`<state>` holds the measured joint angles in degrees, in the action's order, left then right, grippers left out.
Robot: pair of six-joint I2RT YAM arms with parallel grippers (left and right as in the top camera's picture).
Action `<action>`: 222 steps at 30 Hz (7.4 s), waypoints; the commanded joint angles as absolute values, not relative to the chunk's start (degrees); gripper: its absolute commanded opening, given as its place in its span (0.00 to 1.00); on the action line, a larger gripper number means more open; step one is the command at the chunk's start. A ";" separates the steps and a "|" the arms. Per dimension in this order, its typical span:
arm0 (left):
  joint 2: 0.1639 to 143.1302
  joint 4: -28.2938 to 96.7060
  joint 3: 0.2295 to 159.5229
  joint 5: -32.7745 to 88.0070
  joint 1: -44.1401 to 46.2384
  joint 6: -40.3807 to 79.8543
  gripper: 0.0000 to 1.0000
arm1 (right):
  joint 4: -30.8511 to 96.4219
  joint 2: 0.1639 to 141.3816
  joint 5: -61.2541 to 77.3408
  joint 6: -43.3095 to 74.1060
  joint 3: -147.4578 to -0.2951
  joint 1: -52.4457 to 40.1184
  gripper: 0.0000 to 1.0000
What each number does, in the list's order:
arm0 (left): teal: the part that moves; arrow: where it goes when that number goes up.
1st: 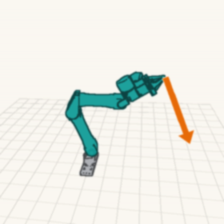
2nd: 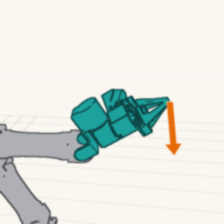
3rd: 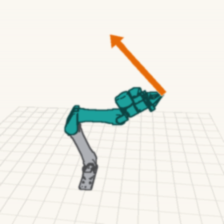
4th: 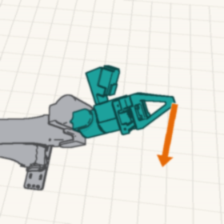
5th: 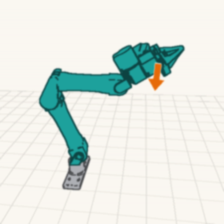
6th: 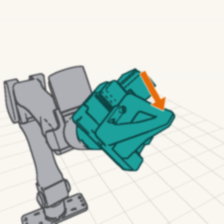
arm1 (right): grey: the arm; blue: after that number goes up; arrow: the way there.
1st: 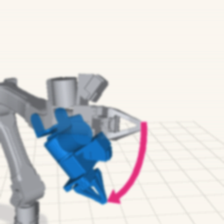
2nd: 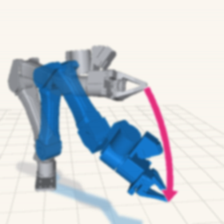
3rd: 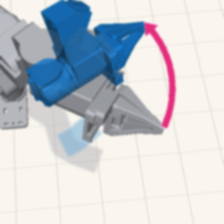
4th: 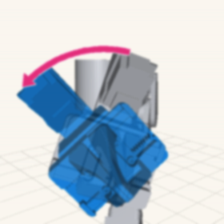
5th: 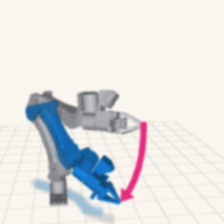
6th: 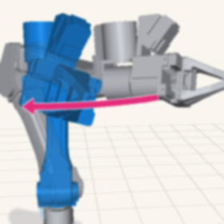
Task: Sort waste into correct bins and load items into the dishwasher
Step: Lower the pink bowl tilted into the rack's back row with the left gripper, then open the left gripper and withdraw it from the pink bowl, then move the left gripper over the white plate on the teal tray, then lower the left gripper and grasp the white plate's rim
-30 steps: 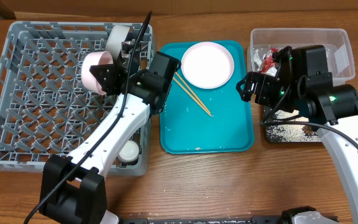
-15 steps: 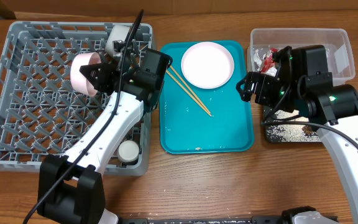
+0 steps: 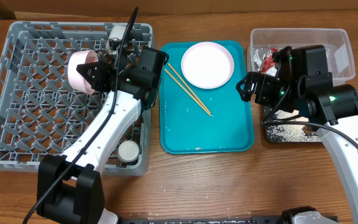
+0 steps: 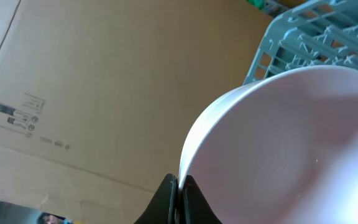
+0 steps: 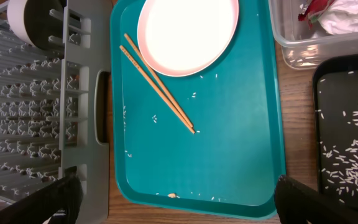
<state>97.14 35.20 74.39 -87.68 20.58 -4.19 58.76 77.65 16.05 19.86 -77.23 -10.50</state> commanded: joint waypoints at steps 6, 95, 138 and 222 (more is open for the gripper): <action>103.31 31.16 74.35 -88.92 20.14 -2.20 0.04 | 58.61 77.47 15.46 19.68 -77.21 -10.44 1.00; 105.36 16.88 79.66 -12.75 28.10 19.90 0.89 | 58.61 77.47 15.46 19.68 -77.21 -10.44 1.00; 125.71 60.07 122.13 -6.09 29.76 46.96 0.84 | 58.63 77.47 15.46 19.68 -77.21 -10.44 1.00; 142.52 54.63 121.21 -14.76 31.16 59.37 0.19 | 58.61 77.47 15.46 19.68 -77.21 -10.44 1.00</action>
